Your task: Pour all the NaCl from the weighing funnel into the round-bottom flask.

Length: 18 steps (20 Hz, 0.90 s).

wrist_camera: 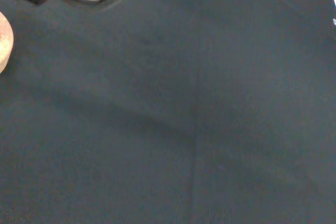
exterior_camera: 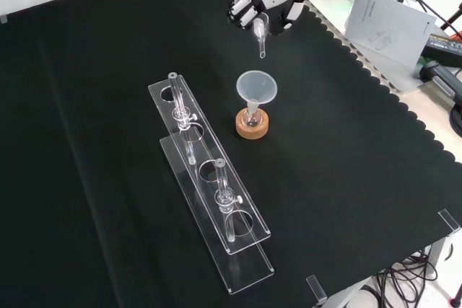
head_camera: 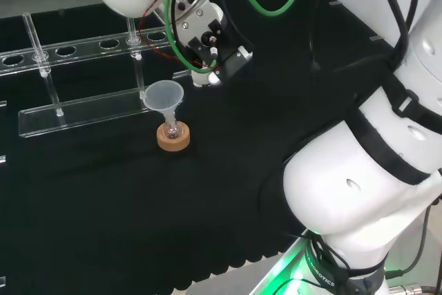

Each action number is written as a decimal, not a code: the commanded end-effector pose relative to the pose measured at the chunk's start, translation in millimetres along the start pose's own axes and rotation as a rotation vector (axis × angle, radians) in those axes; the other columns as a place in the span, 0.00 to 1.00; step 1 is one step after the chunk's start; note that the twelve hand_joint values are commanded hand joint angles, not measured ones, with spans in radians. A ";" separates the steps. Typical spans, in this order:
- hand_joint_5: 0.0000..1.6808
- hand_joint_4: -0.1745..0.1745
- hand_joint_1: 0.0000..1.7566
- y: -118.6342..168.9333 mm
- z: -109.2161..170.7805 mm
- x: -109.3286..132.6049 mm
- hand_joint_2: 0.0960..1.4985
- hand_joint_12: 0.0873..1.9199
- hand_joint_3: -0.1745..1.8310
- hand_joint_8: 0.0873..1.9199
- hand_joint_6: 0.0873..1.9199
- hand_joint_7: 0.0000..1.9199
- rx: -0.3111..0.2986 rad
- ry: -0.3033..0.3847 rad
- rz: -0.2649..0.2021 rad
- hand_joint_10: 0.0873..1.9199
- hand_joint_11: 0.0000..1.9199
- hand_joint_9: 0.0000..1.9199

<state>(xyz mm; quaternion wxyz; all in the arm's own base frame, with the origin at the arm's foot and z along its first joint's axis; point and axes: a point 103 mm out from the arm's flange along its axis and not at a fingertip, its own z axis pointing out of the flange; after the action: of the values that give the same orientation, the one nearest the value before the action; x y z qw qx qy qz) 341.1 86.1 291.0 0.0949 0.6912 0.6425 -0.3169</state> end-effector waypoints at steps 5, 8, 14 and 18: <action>0.68 1.00 0.62 3.5 -4.9 10.2 0.47 0.57 0.37 0.33 0.42 0.32 0.012 -0.050 -0.005 0.18 0.36 0.48; 0.68 1.00 0.62 5.0 -4.8 11.3 0.47 0.57 0.37 0.33 0.42 0.32 0.014 -0.061 -0.003 0.18 0.36 0.48; 0.68 1.00 0.62 8.2 -3.8 13.3 0.47 0.57 0.37 0.33 0.42 0.32 0.020 -0.094 -0.003 0.18 0.36 0.48; 0.68 1.00 0.62 10.1 -4.2 15.5 0.47 0.57 0.37 0.33 0.42 0.32 0.026 -0.115 -0.003 0.18 0.36 0.48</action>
<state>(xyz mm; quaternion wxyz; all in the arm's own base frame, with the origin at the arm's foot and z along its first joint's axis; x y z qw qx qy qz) 350.1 98.0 283.1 0.1159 0.6751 0.6353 -0.3566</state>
